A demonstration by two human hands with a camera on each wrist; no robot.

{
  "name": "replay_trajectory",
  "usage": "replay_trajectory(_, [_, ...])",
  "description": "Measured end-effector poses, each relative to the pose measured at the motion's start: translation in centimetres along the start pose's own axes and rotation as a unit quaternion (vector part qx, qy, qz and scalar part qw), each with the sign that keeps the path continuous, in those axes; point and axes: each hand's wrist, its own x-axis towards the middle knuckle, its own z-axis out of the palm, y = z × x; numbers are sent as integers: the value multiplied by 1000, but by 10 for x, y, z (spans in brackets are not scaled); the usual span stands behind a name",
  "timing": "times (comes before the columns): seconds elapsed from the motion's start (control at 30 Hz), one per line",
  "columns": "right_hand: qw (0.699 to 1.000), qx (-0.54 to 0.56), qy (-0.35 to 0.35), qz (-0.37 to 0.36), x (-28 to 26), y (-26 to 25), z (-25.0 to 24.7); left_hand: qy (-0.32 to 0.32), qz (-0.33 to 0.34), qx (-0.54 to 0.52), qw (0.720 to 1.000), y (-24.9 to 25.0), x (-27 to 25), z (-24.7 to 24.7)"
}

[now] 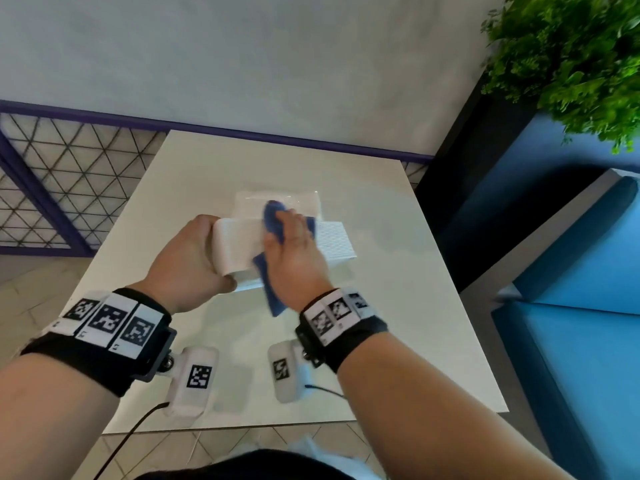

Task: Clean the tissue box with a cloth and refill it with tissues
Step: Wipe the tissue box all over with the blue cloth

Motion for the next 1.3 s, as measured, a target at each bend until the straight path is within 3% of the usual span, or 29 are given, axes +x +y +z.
replay_trajectory(0.1, [995, 36, -21, -86, -15, -21, 7, 9, 5, -35, 999, 2, 0, 3])
replay_trajectory(0.17, [995, 37, -13, -91, -6, -5, -6, 17, -6, -54, 998, -1, -4, 2])
replay_trajectory(0.23, [999, 24, 13, -29, 8, 24, -27, 16, -20, -70, 997, -7, -9, -1])
replay_trajectory(0.33, [991, 11, 55, 122, 25, 63, -48, 11, -25, -72, 997, -12, -14, -4])
replay_trajectory(0.4, [985, 5, 58, 165, 28, 65, -42, 14, -23, -65, 997, -11, -12, -4])
replay_trajectory(0.47, [991, 10, 51, 124, 25, 44, -28, 21, -22, -62, 998, -7, -9, -2])
replay_trajectory(0.6, [999, 10, -16, -36, 3, -18, -1, 25, -19, -18, 999, -1, -3, -1])
replay_trajectory(0.7, [986, -8, -65, -152, -11, -38, 4, 33, 70, -13, 997, 7, -8, 0])
replay_trajectory(0.77, [978, 2, -79, -194, -12, -26, -2, 42, 85, -13, 995, 8, -8, -2])
replay_trajectory(0.87, [988, -23, -13, -155, -5, 19, -21, 21, 16, -48, 999, 1, -12, -9])
replay_trajectory(0.97, [998, -45, 13, 40, 5, 59, -38, 2, -2, -51, 999, -9, -13, -13])
replay_trajectory(1.03, [995, -50, 9, 84, 5, 57, -33, 1, 4, -41, 999, -6, -11, -11])
replay_trajectory(1.2, [998, -17, -8, -61, -12, -9, 1, 9, 30, -14, 999, 7, -4, -1])
replay_trajectory(1.3, [990, -41, -17, -133, -12, -3, -2, 10, 32, -34, 999, 12, -3, -1])
